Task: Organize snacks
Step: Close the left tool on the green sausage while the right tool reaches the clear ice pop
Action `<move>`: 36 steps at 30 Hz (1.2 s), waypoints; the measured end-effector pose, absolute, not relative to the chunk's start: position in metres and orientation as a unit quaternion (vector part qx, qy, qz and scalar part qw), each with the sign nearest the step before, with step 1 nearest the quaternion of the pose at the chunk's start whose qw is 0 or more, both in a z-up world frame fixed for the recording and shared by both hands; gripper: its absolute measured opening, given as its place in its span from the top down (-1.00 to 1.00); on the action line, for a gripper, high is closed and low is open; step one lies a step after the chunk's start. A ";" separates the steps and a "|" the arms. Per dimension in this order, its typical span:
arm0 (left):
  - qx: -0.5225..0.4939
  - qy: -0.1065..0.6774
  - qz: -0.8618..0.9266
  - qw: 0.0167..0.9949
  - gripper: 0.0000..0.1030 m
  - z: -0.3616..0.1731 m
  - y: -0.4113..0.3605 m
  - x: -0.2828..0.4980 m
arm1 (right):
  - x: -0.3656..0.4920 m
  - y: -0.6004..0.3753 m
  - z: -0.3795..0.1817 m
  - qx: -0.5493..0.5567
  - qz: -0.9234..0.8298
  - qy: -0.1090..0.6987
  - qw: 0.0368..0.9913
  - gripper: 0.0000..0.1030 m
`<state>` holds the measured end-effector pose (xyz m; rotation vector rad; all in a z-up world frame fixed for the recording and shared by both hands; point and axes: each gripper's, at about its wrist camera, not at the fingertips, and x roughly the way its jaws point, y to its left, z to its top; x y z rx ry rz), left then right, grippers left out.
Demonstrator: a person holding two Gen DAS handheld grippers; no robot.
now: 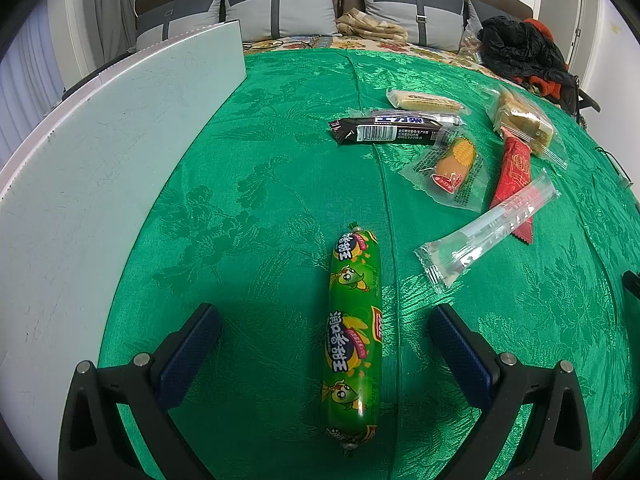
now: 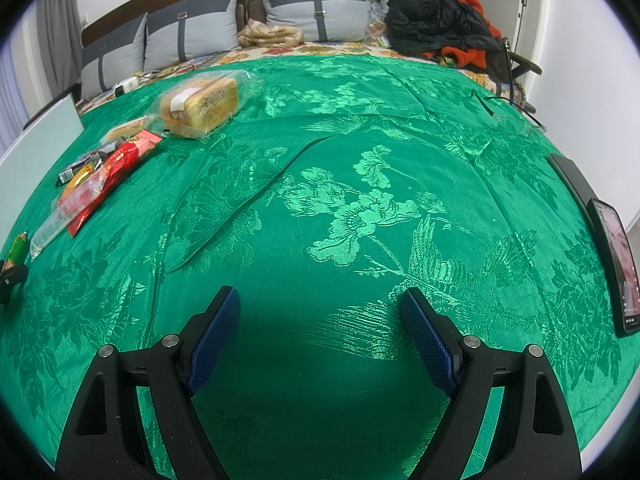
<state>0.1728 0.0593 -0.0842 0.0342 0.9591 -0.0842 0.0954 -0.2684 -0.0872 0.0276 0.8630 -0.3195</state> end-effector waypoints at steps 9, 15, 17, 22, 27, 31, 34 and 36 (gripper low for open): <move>0.016 0.463 -0.042 0.885 -1.00 -0.084 0.060 0.173 | 0.096 -0.268 -0.087 0.013 -0.155 0.417 0.895 -0.67; 0.003 0.498 -0.077 0.864 -0.95 -0.077 0.068 0.172 | 0.096 -0.268 -0.087 0.012 -0.155 0.418 0.895 -0.67; -0.001 0.500 -0.083 0.862 -0.79 -0.073 0.068 0.171 | 0.096 -0.268 -0.087 0.012 -0.155 0.418 0.895 -0.67; 0.047 0.503 -0.093 0.858 0.39 -0.067 0.055 0.173 | 0.096 -0.268 -0.087 0.011 -0.155 0.418 0.895 -0.67; 0.025 0.499 -0.090 0.861 0.57 -0.064 0.063 0.158 | 0.088 -0.264 -0.081 0.079 -0.134 0.424 0.892 -0.62; -0.040 0.477 -0.078 0.874 0.57 -0.065 0.083 0.132 | 0.101 -0.210 -0.072 0.269 0.019 0.417 0.868 -0.62; -0.057 0.464 -0.085 0.880 0.57 -0.064 0.090 0.117 | 0.144 -0.157 -0.077 0.309 0.080 0.444 0.837 -0.61; -0.054 0.456 -0.090 0.884 0.57 -0.063 0.093 0.108 | 0.182 -0.133 -0.083 0.334 0.068 0.453 0.824 -0.56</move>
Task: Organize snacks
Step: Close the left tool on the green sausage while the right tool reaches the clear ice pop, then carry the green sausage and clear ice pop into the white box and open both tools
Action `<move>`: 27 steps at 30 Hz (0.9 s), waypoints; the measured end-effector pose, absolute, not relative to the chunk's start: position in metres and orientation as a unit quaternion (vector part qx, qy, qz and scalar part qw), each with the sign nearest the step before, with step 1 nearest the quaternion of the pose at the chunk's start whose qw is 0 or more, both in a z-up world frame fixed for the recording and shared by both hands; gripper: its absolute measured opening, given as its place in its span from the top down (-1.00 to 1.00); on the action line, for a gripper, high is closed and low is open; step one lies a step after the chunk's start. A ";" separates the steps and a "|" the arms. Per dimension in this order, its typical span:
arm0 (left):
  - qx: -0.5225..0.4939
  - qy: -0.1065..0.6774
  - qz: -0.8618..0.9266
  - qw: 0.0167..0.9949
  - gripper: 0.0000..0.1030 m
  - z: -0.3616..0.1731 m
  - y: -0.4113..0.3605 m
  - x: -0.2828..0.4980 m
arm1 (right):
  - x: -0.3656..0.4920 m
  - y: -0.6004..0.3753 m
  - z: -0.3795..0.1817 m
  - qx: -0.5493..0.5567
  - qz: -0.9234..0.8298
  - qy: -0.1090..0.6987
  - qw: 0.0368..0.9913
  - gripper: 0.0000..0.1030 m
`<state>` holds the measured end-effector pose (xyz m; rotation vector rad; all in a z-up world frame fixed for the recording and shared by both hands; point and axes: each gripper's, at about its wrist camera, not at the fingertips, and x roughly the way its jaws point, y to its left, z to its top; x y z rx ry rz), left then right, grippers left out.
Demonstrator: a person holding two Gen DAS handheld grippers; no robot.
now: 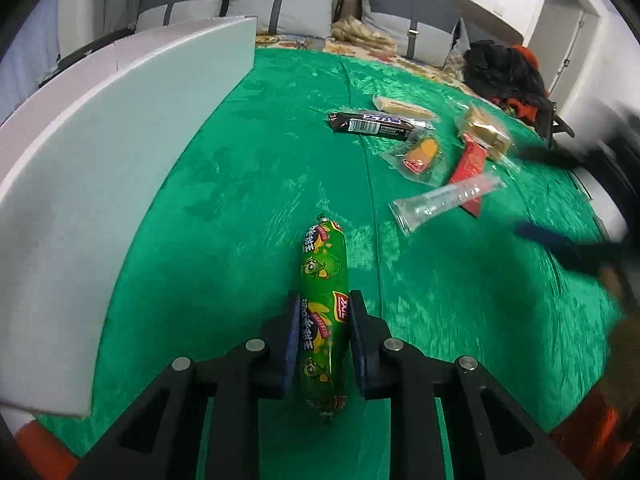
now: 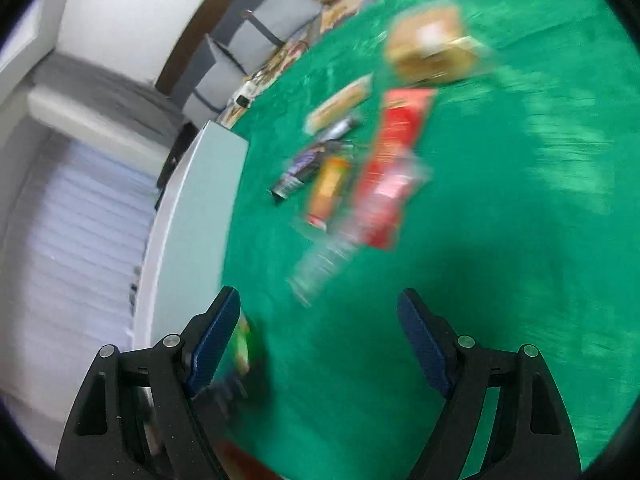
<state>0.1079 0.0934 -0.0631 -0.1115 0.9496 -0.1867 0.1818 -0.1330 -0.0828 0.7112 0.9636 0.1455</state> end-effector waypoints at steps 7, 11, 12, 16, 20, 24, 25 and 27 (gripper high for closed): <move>-0.065 0.449 -0.115 0.884 0.57 -0.062 0.106 0.097 | 0.236 -0.117 -0.114 0.358 -0.057 0.509 0.781 0.43; -0.082 0.440 -0.129 0.885 0.57 -0.056 0.113 0.095 | 0.219 -0.124 -0.102 0.338 -0.060 0.490 0.801 0.88; -0.086 0.440 -0.132 0.884 0.57 -0.056 0.114 0.095 | 0.214 -0.126 -0.099 0.340 -0.056 0.485 0.804 0.91; -0.097 0.443 -0.136 0.881 0.57 -0.058 0.115 0.096 | 0.215 -0.123 -0.102 0.274 -0.063 0.535 0.797 0.78; -0.093 0.437 -0.138 0.884 0.57 -0.055 0.111 0.095 | 0.218 -0.117 -0.097 0.275 -0.099 0.521 0.802 -0.15; -0.080 0.436 -0.134 0.886 0.57 -0.055 0.110 0.091 | 0.244 -0.099 -0.099 0.272 -0.120 0.516 0.804 -0.04; -0.080 0.437 -0.132 0.886 0.57 -0.055 0.110 0.091 | 0.251 -0.093 -0.100 0.239 -0.127 0.522 0.809 0.32; -0.082 0.438 -0.131 0.886 0.57 -0.055 0.111 0.090 | 0.252 -0.091 -0.098 0.212 -0.128 0.524 0.815 0.57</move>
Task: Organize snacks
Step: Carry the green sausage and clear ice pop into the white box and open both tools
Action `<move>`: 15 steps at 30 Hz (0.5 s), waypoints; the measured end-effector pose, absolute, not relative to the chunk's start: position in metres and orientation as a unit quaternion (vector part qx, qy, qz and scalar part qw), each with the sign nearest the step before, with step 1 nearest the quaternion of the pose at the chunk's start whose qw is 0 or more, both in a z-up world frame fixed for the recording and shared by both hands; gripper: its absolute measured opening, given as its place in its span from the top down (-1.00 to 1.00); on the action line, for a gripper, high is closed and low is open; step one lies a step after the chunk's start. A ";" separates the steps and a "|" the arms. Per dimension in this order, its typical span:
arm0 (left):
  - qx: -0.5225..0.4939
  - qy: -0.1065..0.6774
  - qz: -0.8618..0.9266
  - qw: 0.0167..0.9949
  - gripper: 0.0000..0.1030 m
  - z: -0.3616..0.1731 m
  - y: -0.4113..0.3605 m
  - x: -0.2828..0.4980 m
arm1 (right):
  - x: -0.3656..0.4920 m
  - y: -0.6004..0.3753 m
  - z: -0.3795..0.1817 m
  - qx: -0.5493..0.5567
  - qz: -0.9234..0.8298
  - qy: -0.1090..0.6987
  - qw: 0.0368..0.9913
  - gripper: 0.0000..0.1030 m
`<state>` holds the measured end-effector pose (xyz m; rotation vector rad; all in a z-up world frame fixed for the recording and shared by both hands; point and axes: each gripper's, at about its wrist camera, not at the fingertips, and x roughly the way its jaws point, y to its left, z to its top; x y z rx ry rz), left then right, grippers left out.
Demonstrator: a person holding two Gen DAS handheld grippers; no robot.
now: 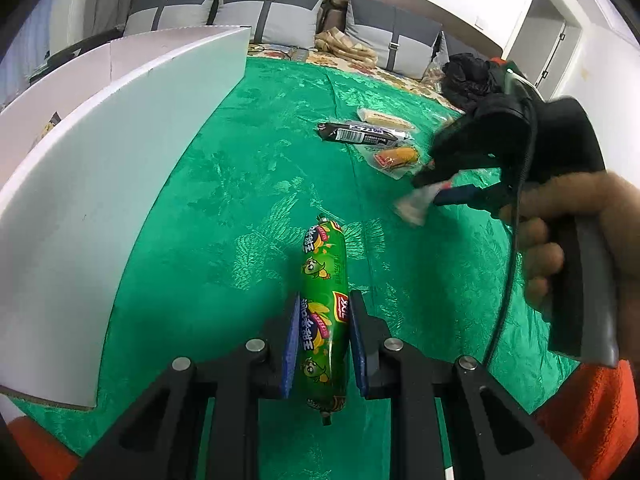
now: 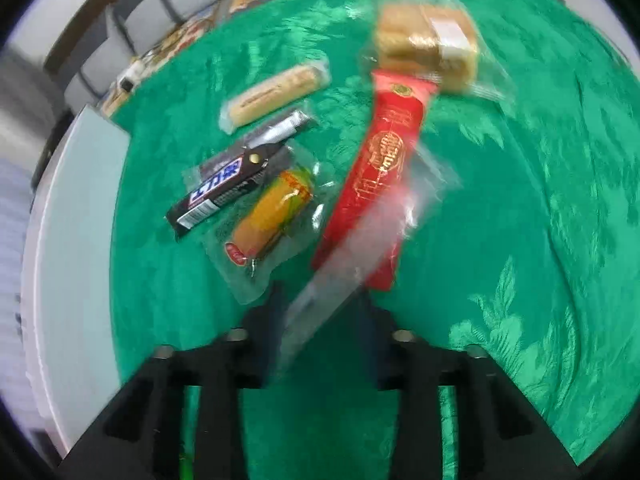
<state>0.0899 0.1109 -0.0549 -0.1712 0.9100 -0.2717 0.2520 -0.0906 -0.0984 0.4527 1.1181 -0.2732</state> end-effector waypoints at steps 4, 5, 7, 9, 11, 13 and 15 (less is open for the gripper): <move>-0.103 0.434 -0.144 0.883 0.57 -0.050 0.113 0.089 | 0.223 -0.117 -0.090 0.266 -0.093 0.494 0.823 0.66; -0.112 0.434 -0.150 0.881 0.57 -0.048 0.114 0.088 | 0.216 -0.123 -0.086 0.278 -0.085 0.487 0.823 0.66; -0.130 0.434 -0.161 0.877 0.57 -0.042 0.114 0.086 | 0.196 -0.144 -0.083 0.328 -0.058 0.470 0.817 0.66; -0.148 0.429 -0.172 0.874 0.57 -0.034 0.114 0.083 | 0.180 -0.163 -0.082 0.368 -0.037 0.457 0.809 0.66; -0.165 0.419 -0.180 0.874 0.57 -0.021 0.115 0.078 | 0.165 -0.178 -0.081 0.401 -0.014 0.444 0.801 0.66; -0.180 0.411 -0.182 0.875 0.57 -0.009 0.121 0.076 | 0.162 -0.183 -0.075 0.419 0.010 0.433 0.798 0.66; -0.199 0.402 -0.180 0.876 0.57 0.004 0.131 0.074 | 0.156 -0.182 -0.065 0.423 0.038 0.423 0.800 0.66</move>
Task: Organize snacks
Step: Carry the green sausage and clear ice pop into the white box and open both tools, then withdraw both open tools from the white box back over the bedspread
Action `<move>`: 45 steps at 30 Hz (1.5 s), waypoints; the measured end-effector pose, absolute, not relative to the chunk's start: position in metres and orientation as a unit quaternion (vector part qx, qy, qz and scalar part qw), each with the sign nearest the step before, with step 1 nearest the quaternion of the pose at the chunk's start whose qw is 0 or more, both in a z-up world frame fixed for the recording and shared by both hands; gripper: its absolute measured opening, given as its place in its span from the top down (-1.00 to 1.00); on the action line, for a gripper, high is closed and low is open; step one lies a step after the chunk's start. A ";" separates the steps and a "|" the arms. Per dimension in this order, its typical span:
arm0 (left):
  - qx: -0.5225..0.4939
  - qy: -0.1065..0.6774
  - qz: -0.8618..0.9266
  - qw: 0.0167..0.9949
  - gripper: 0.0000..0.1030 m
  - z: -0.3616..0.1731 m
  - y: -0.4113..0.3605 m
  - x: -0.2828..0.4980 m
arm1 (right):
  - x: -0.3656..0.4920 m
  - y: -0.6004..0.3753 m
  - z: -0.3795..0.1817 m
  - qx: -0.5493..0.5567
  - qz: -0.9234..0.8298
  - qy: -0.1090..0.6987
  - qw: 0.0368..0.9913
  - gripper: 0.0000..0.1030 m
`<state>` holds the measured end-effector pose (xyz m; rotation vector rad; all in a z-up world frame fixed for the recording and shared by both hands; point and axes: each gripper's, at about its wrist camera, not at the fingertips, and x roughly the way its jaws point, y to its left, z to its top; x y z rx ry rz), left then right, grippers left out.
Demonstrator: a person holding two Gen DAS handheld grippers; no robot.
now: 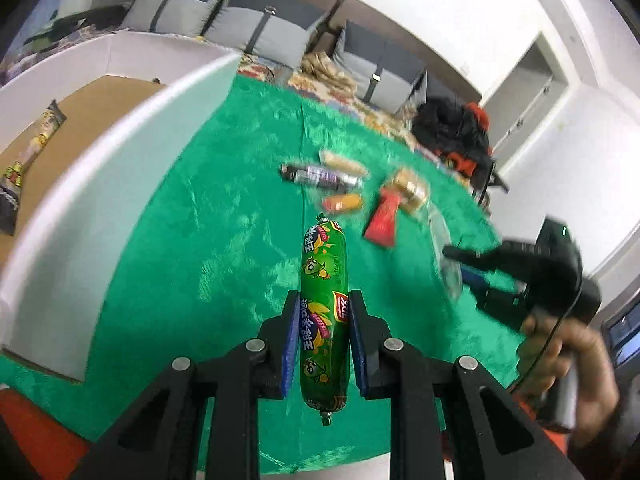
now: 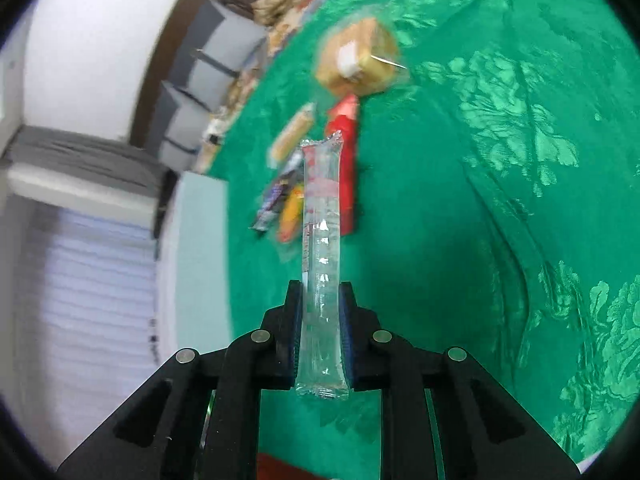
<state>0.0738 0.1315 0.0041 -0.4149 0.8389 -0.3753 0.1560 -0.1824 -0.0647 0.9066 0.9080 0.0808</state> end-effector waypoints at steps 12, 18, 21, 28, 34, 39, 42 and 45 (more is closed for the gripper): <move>-0.244 0.331 -0.036 0.911 0.57 0.078 0.295 0.092 | 0.215 0.005 0.031 0.356 0.260 0.430 0.788 0.65; -0.148 0.403 0.077 0.900 -0.45 0.050 0.357 0.133 | 0.257 0.113 0.037 0.298 0.304 0.449 0.786 -0.13; -0.127 0.406 0.108 0.899 -0.55 0.042 0.364 0.129 | 0.248 0.103 0.039 0.262 0.279 0.429 0.818 -0.26; -0.064 0.370 0.093 0.922 -0.71 0.052 0.313 0.125 | 0.189 -0.001 -0.037 0.020 0.082 0.435 0.896 -0.37; 0.013 0.381 0.102 0.919 -0.71 0.044 0.253 0.148 | 0.131 -0.133 -0.070 -0.047 -0.066 0.422 0.903 -0.37; 0.099 0.389 0.130 0.907 -0.71 0.038 0.218 0.153 | 0.109 -0.211 -0.067 -0.064 -0.142 0.411 0.898 -0.37; 0.090 0.403 0.122 0.902 -0.71 0.035 0.217 0.151 | 0.110 -0.242 -0.075 -0.063 -0.176 0.417 0.889 -0.37; 0.068 0.416 0.112 0.900 -0.71 0.031 0.215 0.145 | 0.109 -0.265 -0.082 -0.041 -0.186 0.413 0.891 -0.39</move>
